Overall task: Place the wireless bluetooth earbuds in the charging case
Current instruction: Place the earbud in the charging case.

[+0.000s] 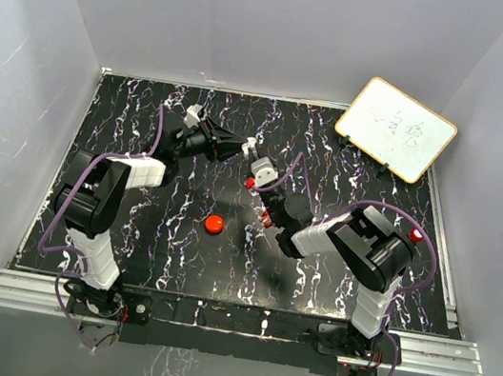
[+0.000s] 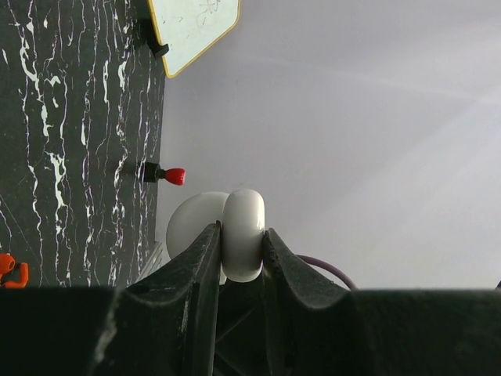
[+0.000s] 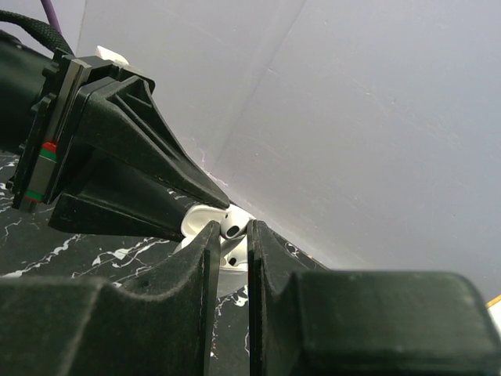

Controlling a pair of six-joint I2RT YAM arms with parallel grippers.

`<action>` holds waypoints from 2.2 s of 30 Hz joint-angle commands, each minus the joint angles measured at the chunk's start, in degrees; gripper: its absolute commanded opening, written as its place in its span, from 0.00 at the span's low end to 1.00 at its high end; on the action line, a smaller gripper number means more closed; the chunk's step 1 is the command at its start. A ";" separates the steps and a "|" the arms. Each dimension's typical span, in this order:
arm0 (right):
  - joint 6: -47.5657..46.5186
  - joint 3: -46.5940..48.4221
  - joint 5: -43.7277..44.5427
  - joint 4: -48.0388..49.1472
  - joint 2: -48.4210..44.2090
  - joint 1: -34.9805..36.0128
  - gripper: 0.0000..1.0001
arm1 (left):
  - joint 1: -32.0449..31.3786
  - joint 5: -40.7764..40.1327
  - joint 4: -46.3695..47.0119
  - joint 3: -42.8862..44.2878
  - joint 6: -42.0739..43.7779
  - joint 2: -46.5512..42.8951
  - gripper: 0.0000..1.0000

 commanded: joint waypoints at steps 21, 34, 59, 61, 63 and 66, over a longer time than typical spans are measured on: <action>-5.70 -1.21 -3.34 11.53 0.52 -0.06 0.00 | -0.35 0.99 -1.97 3.50 0.48 -3.30 0.00; -5.75 -1.66 -3.05 11.42 -0.20 0.21 0.08 | -0.36 1.02 -2.15 4.12 0.58 -2.87 0.00; -0.33 -1.00 -0.19 8.83 -10.33 1.53 0.37 | -0.34 1.72 0.22 4.16 0.74 0.64 0.00; 0.96 -0.05 2.02 5.02 -12.81 1.56 0.37 | -0.34 2.22 1.39 3.98 0.67 1.35 0.00; 2.42 1.02 4.76 -0.71 -15.14 1.57 0.39 | -0.33 3.27 3.01 3.85 0.77 2.03 0.00; 3.90 3.56 9.41 -10.35 -18.62 1.57 0.45 | -0.39 4.85 4.59 3.67 2.26 2.44 0.00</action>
